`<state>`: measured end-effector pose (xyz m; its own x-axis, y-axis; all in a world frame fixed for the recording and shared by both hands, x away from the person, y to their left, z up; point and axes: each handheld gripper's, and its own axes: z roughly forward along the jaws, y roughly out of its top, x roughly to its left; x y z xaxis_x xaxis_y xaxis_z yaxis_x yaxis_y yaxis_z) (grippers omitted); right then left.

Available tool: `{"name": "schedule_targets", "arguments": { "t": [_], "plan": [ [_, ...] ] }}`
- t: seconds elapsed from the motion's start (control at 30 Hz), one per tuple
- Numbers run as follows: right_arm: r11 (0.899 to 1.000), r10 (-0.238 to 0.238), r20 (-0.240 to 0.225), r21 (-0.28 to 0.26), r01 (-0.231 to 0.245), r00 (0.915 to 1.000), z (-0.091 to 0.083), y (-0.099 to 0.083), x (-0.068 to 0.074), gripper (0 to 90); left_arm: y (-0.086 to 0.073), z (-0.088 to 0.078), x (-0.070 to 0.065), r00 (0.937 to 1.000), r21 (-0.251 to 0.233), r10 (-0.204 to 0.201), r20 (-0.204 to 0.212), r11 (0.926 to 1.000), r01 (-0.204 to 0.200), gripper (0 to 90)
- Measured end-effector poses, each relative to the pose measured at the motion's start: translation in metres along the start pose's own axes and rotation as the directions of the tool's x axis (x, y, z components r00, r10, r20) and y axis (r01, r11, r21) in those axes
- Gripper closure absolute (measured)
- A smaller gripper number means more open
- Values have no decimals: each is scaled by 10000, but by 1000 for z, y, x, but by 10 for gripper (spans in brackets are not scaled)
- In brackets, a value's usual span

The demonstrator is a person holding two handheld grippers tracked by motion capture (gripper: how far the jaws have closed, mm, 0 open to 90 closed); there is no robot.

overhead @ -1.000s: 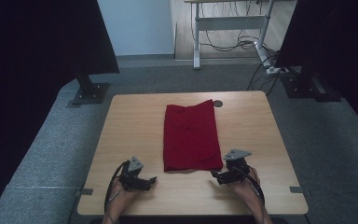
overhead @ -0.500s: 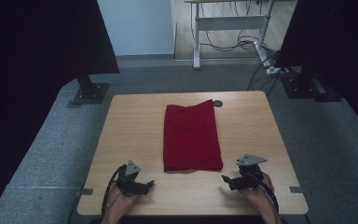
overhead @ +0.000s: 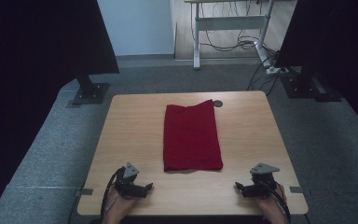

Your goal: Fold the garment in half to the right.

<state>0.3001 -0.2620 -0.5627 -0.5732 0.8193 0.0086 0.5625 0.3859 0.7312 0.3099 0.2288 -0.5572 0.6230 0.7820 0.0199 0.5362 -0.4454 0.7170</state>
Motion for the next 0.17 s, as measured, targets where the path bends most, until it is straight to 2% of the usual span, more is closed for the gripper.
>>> {"name": "schedule_targets", "arguments": {
  "t": [0.17],
  "plan": [
    [10000,16,55,28,-16,10000,0,0,0,41,0,0,0,10000,2,-27,-29,10000,27,11]
  ]
}}
